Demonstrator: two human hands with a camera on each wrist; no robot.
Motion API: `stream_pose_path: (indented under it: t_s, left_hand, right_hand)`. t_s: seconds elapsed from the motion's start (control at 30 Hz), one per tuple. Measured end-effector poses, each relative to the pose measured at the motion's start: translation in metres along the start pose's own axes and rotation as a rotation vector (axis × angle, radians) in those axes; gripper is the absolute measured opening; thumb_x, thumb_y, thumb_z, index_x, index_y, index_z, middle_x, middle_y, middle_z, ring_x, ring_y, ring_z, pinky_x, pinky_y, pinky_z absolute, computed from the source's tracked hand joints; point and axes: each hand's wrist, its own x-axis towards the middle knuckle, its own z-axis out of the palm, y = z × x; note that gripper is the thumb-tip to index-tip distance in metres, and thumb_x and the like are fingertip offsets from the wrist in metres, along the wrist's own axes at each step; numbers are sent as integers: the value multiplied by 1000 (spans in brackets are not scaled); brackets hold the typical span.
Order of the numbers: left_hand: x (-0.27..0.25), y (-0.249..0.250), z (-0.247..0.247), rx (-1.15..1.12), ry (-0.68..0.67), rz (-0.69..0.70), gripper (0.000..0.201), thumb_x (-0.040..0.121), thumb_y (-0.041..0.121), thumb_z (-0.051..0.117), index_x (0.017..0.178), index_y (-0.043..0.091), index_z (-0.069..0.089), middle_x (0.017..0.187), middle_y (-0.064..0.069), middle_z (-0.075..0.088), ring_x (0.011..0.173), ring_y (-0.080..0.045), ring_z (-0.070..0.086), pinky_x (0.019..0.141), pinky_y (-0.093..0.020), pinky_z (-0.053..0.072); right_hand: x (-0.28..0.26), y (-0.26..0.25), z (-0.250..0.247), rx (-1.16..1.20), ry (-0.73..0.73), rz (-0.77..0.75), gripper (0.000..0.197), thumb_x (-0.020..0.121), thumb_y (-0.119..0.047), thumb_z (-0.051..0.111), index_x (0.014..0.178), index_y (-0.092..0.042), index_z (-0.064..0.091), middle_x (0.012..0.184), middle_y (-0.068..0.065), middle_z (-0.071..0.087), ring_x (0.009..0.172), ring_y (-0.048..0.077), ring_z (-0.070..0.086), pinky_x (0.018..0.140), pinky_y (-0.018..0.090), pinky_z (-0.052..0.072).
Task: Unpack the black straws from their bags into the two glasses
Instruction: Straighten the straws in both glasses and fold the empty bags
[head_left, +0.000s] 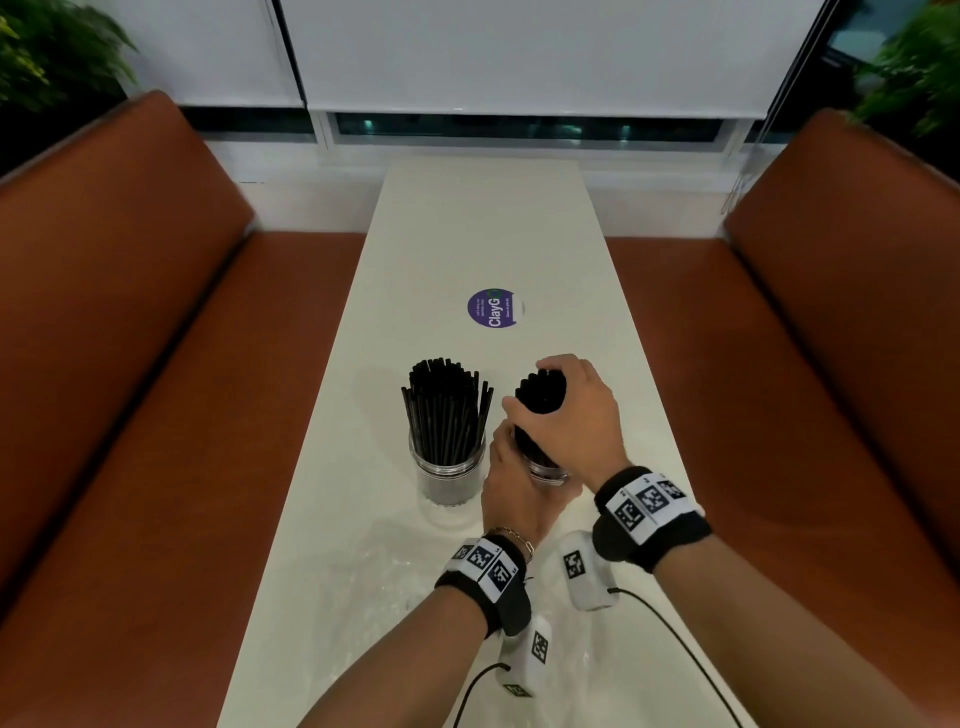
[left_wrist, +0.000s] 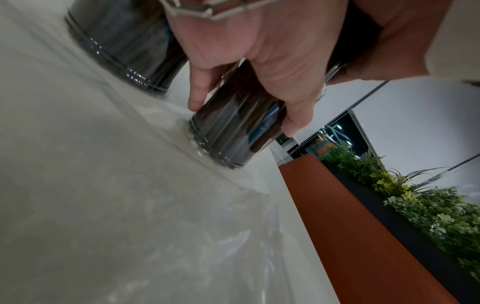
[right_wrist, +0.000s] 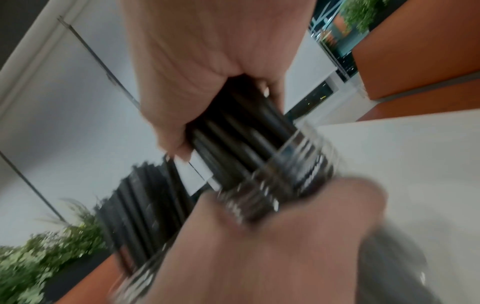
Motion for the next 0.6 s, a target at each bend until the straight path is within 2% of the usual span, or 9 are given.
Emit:
stream_pose_path:
  t_s: [0.1,0.23,0.4,0.47,0.53,0.6]
  left_hand:
    - [-1,-2,-3,65,4,-4,105,61,46,91,147,27,34,136,6,59,115,-15,69,95,-38,63]
    - [-8,0,-2,56,29,-6,97,63,43,89,143,32,36,132,12,58,110,-11,71,93,-38,64]
    - [-11,1,0,39,57,-36,92,63,43,88,138,34,36,129,12,62,106,-11,72,91,-41,65]
    - [-11,3,1,37,63,-47,91,64,42,88,138,33,35,130,12,61,106,-12,72,91,-41,65]
    - [-11,3,2,44,70,-49,92,64,43,88,139,33,35,132,12,60,108,-13,72,91,-42,65]
    - [-12,4,2,54,76,-51,94,64,44,88,140,35,34,135,12,58,111,-13,71,91,-42,65]
  right_hand:
    - [14,6,-19,73,-202,-131,43,72,-36,91,109,-31,70,111,-13,71,103,6,68,93,25,58]
    - [28,14,-36,168,-407,-165,44,71,-27,97,111,-33,79,111,-16,74,106,-3,67,88,12,51]
    - [42,21,-39,200,-515,-167,69,66,-30,102,128,-37,73,122,-16,73,117,0,66,96,14,49]
    - [46,21,-40,211,-552,-149,75,64,-29,102,132,-39,71,122,-14,74,116,0,68,94,12,51]
    - [47,22,-41,208,-572,-140,75,63,-29,103,131,-39,71,121,-16,74,112,-7,67,88,7,50]
    - [48,24,-41,212,-578,-128,76,62,-30,103,130,-40,71,121,-17,74,111,-11,66,86,6,50]
